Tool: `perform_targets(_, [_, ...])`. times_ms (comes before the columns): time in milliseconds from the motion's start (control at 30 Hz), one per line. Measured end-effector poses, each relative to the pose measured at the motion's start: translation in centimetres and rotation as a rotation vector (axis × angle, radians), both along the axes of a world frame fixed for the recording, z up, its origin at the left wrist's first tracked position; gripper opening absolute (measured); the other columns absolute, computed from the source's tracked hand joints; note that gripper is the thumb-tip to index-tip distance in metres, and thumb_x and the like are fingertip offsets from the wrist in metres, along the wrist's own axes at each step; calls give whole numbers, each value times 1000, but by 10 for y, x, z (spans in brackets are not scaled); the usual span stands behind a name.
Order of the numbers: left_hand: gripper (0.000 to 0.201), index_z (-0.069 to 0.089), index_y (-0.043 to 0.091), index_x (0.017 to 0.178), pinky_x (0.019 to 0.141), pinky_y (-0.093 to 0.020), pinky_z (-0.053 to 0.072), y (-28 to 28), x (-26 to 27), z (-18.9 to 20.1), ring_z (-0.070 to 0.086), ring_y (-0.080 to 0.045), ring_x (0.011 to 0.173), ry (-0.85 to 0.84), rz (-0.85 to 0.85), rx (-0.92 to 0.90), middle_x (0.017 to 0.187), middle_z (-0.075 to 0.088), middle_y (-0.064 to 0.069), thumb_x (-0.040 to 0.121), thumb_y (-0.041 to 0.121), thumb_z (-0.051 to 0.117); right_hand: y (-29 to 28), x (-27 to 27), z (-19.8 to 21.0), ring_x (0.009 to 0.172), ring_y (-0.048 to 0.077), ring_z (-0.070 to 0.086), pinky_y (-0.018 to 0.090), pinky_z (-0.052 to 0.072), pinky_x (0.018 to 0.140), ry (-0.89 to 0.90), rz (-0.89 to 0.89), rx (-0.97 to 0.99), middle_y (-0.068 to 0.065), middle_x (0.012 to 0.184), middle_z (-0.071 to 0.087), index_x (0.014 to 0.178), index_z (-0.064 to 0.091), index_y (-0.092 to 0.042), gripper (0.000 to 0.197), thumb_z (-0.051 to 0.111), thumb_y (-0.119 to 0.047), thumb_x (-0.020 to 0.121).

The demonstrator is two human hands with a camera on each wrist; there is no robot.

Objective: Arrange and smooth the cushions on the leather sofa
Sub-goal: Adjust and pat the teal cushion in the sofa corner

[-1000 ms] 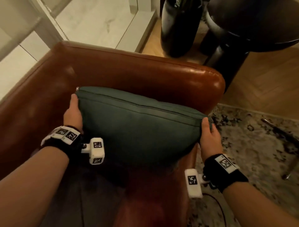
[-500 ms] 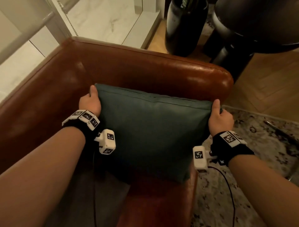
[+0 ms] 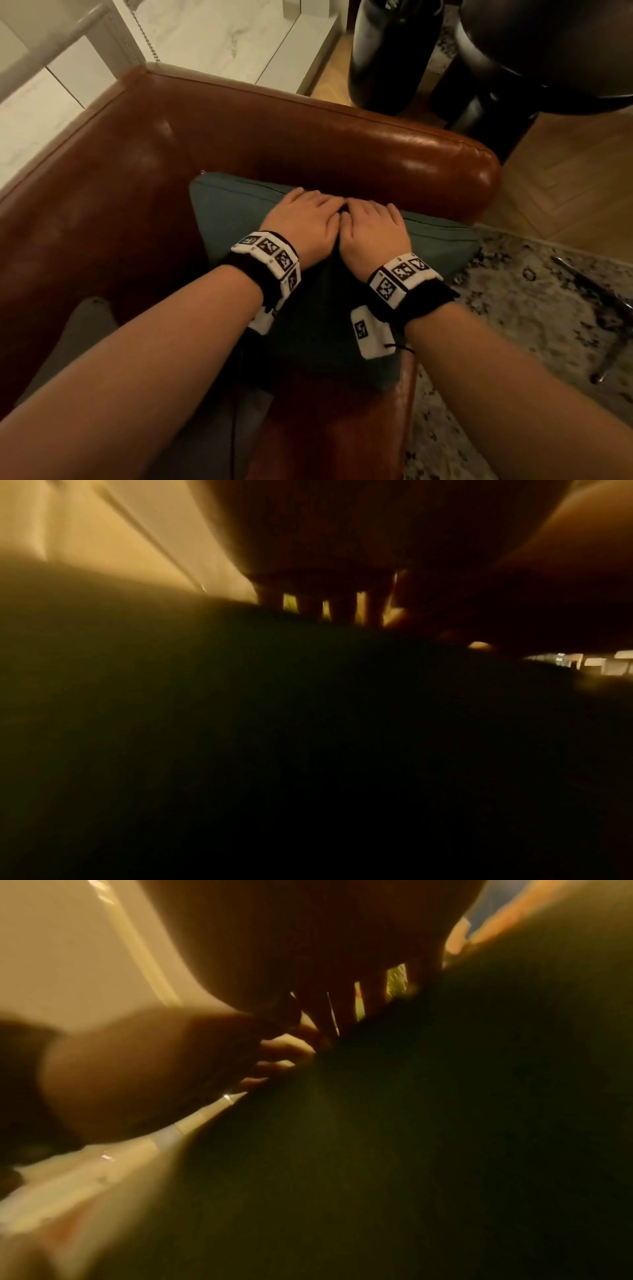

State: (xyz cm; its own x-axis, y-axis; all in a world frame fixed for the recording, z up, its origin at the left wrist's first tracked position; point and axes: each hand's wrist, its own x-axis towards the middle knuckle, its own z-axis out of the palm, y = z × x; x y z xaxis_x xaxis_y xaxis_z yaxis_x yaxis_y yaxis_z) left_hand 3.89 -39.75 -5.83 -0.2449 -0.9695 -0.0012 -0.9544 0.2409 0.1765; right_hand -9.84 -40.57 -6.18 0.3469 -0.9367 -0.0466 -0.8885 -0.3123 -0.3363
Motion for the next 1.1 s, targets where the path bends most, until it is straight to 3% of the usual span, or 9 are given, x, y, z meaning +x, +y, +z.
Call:
perform_targets(67, [46, 46, 29, 141, 114, -41, 22, -6, 21, -10, 43, -22, 133, -92, 43, 56, 145, 50, 3, 101, 42, 25, -5, -10, -10, 134, 19, 42, 41, 21, 114, 110, 3, 12, -4, 144, 49, 141, 44, -26, 49, 24, -46, 101])
perform_targets(200, [50, 53, 30, 128, 105, -47, 31, -9, 86, -11, 51, -30, 120, -234, 229, 58, 132, 58, -3, 98, 51, 19, -7, -62, -10, 126, 25, 46, 44, 31, 105, 208, -81, 46, 0, 137, 53, 137, 46, -26, 60, 17, -60, 97])
perform_targets(300, [56, 52, 26, 124, 101, -52, 33, -6, 114, -3, 49, -32, 118, -262, 363, 177, 124, 58, -7, 98, 55, 12, -7, -79, -5, 111, 29, 53, 43, 37, 94, 327, -136, 28, 4, 117, 59, 118, 58, -22, 72, 13, -71, 91])
perform_targets(433, [55, 54, 24, 119, 103, -51, 33, 2, 111, 2, 50, -32, 116, -300, 323, 60, 119, 60, -8, 98, 55, 14, 1, -87, -1, 98, 29, 56, 41, 40, 86, 370, -120, -27, 4, 100, 61, 99, 61, -20, 75, 11, -74, 88])
perform_targets(600, [54, 47, 22, 138, 117, -60, 12, 4, 82, 12, 28, -35, 141, -256, 432, -66, 146, 45, -7, 99, 50, 22, -13, -83, 3, 122, 31, 46, 46, 35, 101, 328, -208, -91, 8, 129, 57, 128, 55, -18, 67, 21, -65, 93])
perform_targets(700, [54, 47, 22, 142, 118, -55, 14, 31, 21, 3, 31, -31, 142, -80, 186, -223, 150, 44, -4, 97, 46, 30, 12, -50, 3, 131, 28, 43, 46, 31, 110, 57, -95, -300, 7, 141, 51, 139, 48, -15, 52, 34, -43, 98])
perform_targets(800, [59, 33, 25, 152, 120, -51, 13, 56, 4, -27, 26, -28, 147, -144, -61, -90, 158, 33, -2, 98, 48, 29, 42, -38, -25, 145, 20, 27, 43, 18, 119, 91, 90, -216, 1, 156, 34, 151, 32, -23, 56, 31, -44, 100])
perform_targets(1000, [65, 14, 31, 156, 121, -51, 4, 60, 101, -44, 9, -32, 151, -212, 326, -139, 164, 15, -2, 96, 54, 20, 26, -112, -46, 150, 17, 8, 39, 4, 122, 196, -18, -204, 1, 163, 17, 155, 18, -24, 62, 14, -51, 99])
perform_targets(1100, [65, 14, 24, 156, 120, -55, 1, 73, 74, -36, 0, -36, 151, -148, 379, -248, 165, 7, -8, 96, 46, 27, 42, -84, -31, 151, 21, 6, 45, 5, 122, 114, -79, -317, 6, 162, 16, 155, 21, -15, 62, 23, -44, 100])
